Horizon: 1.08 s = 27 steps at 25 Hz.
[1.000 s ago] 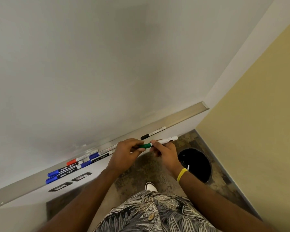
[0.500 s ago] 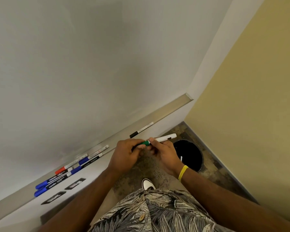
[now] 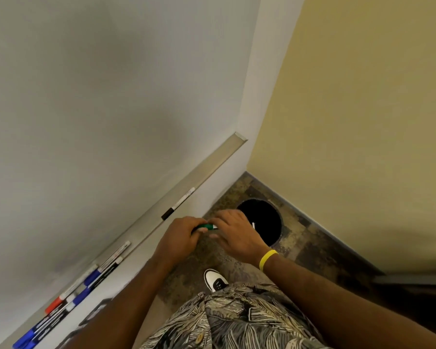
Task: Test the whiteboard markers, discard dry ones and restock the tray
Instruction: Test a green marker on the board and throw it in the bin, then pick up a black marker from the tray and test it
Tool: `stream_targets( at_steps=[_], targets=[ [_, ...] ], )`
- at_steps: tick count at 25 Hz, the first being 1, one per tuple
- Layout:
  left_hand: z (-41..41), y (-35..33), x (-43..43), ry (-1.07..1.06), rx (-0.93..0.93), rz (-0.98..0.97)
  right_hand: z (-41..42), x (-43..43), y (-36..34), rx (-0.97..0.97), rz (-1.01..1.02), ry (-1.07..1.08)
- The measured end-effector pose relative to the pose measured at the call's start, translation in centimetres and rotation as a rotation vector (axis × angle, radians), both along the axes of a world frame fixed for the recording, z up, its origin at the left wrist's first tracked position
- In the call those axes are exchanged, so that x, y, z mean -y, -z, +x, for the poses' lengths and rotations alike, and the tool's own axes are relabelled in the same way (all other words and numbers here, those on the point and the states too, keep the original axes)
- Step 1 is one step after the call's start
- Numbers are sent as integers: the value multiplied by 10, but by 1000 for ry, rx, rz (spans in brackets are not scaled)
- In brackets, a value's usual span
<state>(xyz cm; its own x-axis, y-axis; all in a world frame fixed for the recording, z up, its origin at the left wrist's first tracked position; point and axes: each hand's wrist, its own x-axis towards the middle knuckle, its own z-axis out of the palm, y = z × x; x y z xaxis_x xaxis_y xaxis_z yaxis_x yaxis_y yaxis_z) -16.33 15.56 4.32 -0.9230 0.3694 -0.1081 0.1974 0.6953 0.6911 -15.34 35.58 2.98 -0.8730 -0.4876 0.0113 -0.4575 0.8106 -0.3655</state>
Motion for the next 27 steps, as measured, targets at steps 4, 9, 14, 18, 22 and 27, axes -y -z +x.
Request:
stream_targets(
  at_steps=[4, 9, 14, 18, 22, 27],
  targets=[
    [-15, 23, -25, -13, 61, -19, 2, -24, 19, 169, 17, 213],
    [-27, 46, -33, -6, 151, -123, -25, -86, 46, 253, 104, 438],
    [-43, 48, -46, 9, 162, -144, -73, -134, 46, 337, 120, 534],
    [-54, 45, -47, 5, 85, -149, -91, -154, 48, 278, 37, 597],
    [-63, 39, -48, 54, -67, -158, -89, -166, 54, 263, 0, 617],
    [-60, 45, -35, 58, -193, -353, -77, -148, 53, 214, 143, 502]
  ],
)
